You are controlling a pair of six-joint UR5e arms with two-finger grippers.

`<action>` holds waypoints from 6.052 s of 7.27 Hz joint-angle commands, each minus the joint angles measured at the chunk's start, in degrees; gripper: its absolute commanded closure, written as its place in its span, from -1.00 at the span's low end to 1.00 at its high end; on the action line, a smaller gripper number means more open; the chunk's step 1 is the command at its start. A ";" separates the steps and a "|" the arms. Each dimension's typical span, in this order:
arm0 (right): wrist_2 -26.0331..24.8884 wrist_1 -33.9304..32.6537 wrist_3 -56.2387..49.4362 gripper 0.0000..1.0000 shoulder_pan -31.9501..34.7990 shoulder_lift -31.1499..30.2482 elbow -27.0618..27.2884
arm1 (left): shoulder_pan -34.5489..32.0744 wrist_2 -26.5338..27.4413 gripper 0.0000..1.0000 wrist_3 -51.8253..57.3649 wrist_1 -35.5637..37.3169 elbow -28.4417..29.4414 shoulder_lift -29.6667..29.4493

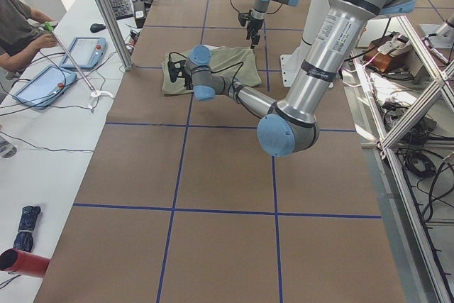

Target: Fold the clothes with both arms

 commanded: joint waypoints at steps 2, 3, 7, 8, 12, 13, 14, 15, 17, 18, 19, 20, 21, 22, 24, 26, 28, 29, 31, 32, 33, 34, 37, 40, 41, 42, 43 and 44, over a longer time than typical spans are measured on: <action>0.00 0.07 34.15 -0.96 0.01 1.22 -2.07 | 0.00 0.00 -0.16 0.09 0.00 0.12 0.01; -0.17 0.07 35.90 -0.96 0.01 1.40 -2.78 | 0.00 0.00 -0.16 0.09 0.00 0.12 0.01; 0.00 7.19 40.75 -0.91 -0.08 2.80 -8.40 | 0.08 0.00 -0.16 0.09 0.00 -0.05 0.01; 0.09 7.19 40.75 -0.73 -0.16 2.72 -8.49 | 0.00 0.00 -0.16 0.09 0.00 -0.05 0.01; 2.90 7.02 40.22 1.00 -0.16 2.80 -7.97 | 0.00 0.00 -0.16 0.09 0.00 -0.05 0.01; 2.99 6.84 40.22 1.00 0.10 2.81 -8.05 | 0.00 0.00 -0.16 0.09 0.00 -0.14 0.01; 3.95 6.75 39.96 1.00 0.88 3.24 -8.06 | 0.00 0.00 -0.16 0.09 0.00 -0.14 0.01; 5.27 6.58 39.96 1.00 1.85 3.94 -7.45 | -0.09 0.00 -0.16 -0.09 0.00 -0.32 0.10; 5.46 5.53 40.39 1.00 2.47 3.16 -4.11 | 0.78 -0.27 -0.16 -6.45 0.00 -5.38 3.51; 5.37 3.87 41.09 1.00 2.21 3.07 -2.80 | 4.88 0.43 -0.16 -11.46 -0.09 -10.03 6.23; 5.28 3.15 43.54 1.00 1.08 2.90 -1.56 | 7.96 1.04 -0.16 -16.21 0.00 -12.68 7.21; 4.84 3.15 46.35 1.00 -0.41 2.72 -1.20 | 11.39 2.62 -0.19 -20.44 0.00 -15.15 9.05; 4.67 3.15 46.81 1.00 -1.21 2.63 -0.42 | 14.47 4.11 -0.22 -23.52 1.13 -18.48 10.37; 3.36 3.06 47.86 1.00 -2.26 2.37 -0.24 | 17.98 5.26 -0.27 -25.99 6.88 -22.43 10.99; 2.03 3.06 47.87 1.00 -2.80 2.01 -0.23 | 28.68 15.50 -0.30 -28.72 15.45 -24.58 10.91; 2.03 3.06 47.87 1.00 -2.80 2.01 -0.23 | 33.19 16.78 -0.30 -31.54 16.69 -24.05 11.35; 2.03 3.06 47.87 1.00 -2.89 2.01 -0.15 | 34.44 17.49 -0.31 -31.64 19.60 -24.14 11.26; 2.03 3.06 47.87 1.00 -2.89 2.01 -0.15 | 34.71 17.31 -0.31 -31.73 19.60 -24.14 11.26; 2.03 3.06 47.87 1.00 -2.89 2.01 -0.06 | 35.50 17.31 -0.31 -31.73 19.69 -23.79 11.35; 2.03 3.06 47.87 1.00 -2.98 2.10 -0.06 | 35.59 17.31 -0.30 -31.73 19.69 -23.78 11.44; 2.03 3.06 47.87 1.00 -2.98 2.19 0.03 | 35.59 17.31 -0.28 -31.73 19.69 -23.78 11.44; 2.03 3.06 47.87 1.00 -2.89 2.10 0.47 | 35.59 17.22 -0.16 -31.82 19.69 -23.87 11.44; 2.03 3.06 47.87 1.00 -2.89 2.01 0.82 | 35.59 17.31 1.00 -34.01 19.69 -24.39 11.53; 2.03 2.45 48.04 1.00 -3.67 1.32 3.00 | 36.20 17.22 1.00 -34.19 19.69 -31.64 15.01; 1.94 -1.56 49.87 1.00 -5.33 0.79 6.67 | 37.51 17.22 1.00 -35.32 19.69 -36.91 18.44; 1.94 -7.08 52.06 1.00 -7.26 0.78 11.15 | 38.48 17.22 1.00 -37.59 19.69 -40.71 19.77; 1.50 -11.66 54.00 1.00 -8.24 1.05 14.85 | 38.93 17.05 1.00 -38.57 19.77 -43.27 19.96; 0.20 -13.36 54.54 1.00 -7.21 1.57 15.67 | 38.76 16.79 1.00 -38.50 21.17 -46.17 19.09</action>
